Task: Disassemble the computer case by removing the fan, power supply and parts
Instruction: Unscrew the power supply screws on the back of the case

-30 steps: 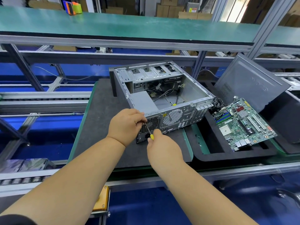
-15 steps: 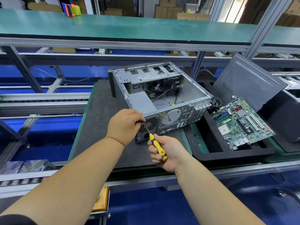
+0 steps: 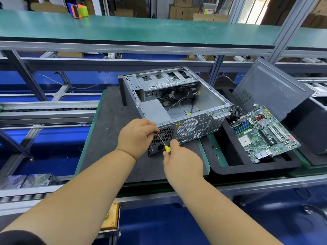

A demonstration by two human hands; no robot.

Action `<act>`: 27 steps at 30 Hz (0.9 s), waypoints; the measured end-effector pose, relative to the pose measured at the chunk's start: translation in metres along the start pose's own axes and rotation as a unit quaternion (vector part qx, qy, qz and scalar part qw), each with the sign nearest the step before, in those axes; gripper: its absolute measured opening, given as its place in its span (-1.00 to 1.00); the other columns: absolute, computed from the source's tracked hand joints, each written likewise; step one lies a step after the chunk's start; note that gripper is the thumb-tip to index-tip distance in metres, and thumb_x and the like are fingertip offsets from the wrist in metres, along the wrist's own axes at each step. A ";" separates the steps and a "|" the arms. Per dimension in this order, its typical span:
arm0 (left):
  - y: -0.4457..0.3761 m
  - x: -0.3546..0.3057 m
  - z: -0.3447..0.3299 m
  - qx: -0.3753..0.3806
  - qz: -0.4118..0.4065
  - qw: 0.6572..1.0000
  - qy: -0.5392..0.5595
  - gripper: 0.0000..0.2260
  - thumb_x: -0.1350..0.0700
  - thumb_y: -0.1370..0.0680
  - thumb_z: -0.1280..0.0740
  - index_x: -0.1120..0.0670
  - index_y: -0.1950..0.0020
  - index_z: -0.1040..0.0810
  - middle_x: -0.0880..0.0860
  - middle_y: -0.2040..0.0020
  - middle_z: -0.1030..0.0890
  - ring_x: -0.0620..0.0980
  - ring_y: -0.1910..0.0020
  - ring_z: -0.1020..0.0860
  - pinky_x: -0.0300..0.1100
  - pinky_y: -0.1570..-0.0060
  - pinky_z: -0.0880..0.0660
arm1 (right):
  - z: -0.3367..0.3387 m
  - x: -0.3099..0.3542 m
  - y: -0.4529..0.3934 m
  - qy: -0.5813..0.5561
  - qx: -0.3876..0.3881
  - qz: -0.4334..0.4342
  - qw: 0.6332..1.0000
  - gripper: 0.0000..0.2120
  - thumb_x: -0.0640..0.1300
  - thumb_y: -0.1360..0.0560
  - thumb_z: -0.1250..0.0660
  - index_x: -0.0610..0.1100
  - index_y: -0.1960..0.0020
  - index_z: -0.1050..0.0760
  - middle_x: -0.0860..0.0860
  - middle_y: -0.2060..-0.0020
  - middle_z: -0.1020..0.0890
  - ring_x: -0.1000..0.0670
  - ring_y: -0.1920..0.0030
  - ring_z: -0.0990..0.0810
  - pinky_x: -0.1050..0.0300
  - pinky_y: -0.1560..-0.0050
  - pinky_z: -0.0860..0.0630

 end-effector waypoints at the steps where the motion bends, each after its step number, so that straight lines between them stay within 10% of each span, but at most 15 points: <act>1: 0.000 0.000 0.000 0.001 0.000 1.000 0.000 -0.85 0.29 -0.39 -0.51 0.06 0.13 -0.73 0.00 0.07 -0.71 0.13 0.10 -0.64 -0.05 0.16 -0.59 | -0.001 0.001 0.000 0.019 -0.005 0.005 1.000 -0.82 0.06 -0.66 -0.09 -0.04 -0.13 -0.25 0.03 0.22 -0.47 -0.06 0.29 -0.41 0.12 0.45 -0.16; 7: -0.001 0.001 0.000 0.004 0.016 1.000 0.011 -0.86 0.28 -0.40 -0.51 0.05 0.15 -0.73 -0.02 0.06 -0.71 0.10 0.07 -0.63 -0.10 0.10 -0.56 | -0.009 -0.014 -0.007 -0.195 0.072 -0.071 0.975 -0.75 0.13 -0.59 -0.20 -0.06 0.05 -0.35 0.08 0.32 -0.52 -0.02 0.29 -0.48 0.11 0.40 -0.25; 13: 0.000 0.001 0.000 0.003 0.022 1.000 0.010 -0.86 0.28 -0.40 -0.50 0.05 0.15 -0.72 -0.03 0.06 -0.70 0.08 0.07 -0.63 -0.11 0.10 -0.55 | -0.032 -0.018 0.000 -0.669 0.301 -0.246 0.633 -0.57 0.02 -0.65 -0.08 -0.23 0.15 -0.55 -0.05 0.51 -0.45 0.03 0.54 -0.22 0.17 0.45 -0.19; 16: 0.000 0.000 0.000 -0.003 0.019 1.000 0.008 -0.85 0.29 -0.39 -0.51 0.05 0.16 -0.72 -0.03 0.07 -0.70 0.07 0.07 -0.63 -0.16 0.09 -0.53 | -0.035 -0.016 0.003 -0.712 0.331 -0.250 0.567 -0.62 -0.02 -0.66 -0.06 -0.23 0.11 -0.50 -0.01 0.52 -0.37 0.04 0.51 -0.21 0.17 0.42 -0.19; 19: 0.000 -0.001 0.001 -0.002 0.013 1.000 0.005 -0.84 0.30 -0.39 -0.51 0.06 0.15 -0.72 -0.03 0.07 -0.70 0.08 0.08 -0.63 -0.15 0.10 -0.53 | -0.036 -0.016 0.002 -0.679 0.300 -0.241 0.626 -0.63 -0.03 -0.68 -0.06 -0.22 0.09 -0.50 -0.01 0.54 -0.37 0.04 0.51 -0.23 0.16 0.40 -0.20; 27: 0.001 0.000 -0.001 -0.009 0.009 1.000 0.000 -0.84 0.31 -0.39 -0.49 0.06 0.15 -0.71 -0.05 0.08 -0.70 0.08 0.09 -0.63 -0.14 0.13 -0.55 | -0.007 -0.016 -0.003 -0.241 0.101 -0.078 0.962 -0.70 0.09 -0.62 -0.13 -0.10 0.14 -0.40 0.03 0.34 -0.50 -0.05 0.28 -0.45 0.07 0.33 -0.29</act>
Point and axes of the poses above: each hand's wrist, its own y-axis away from the middle knuckle, its own z-axis out of the back of the hand, x = y × z, the point moved 5 cm from there along -y, towards the middle knuckle
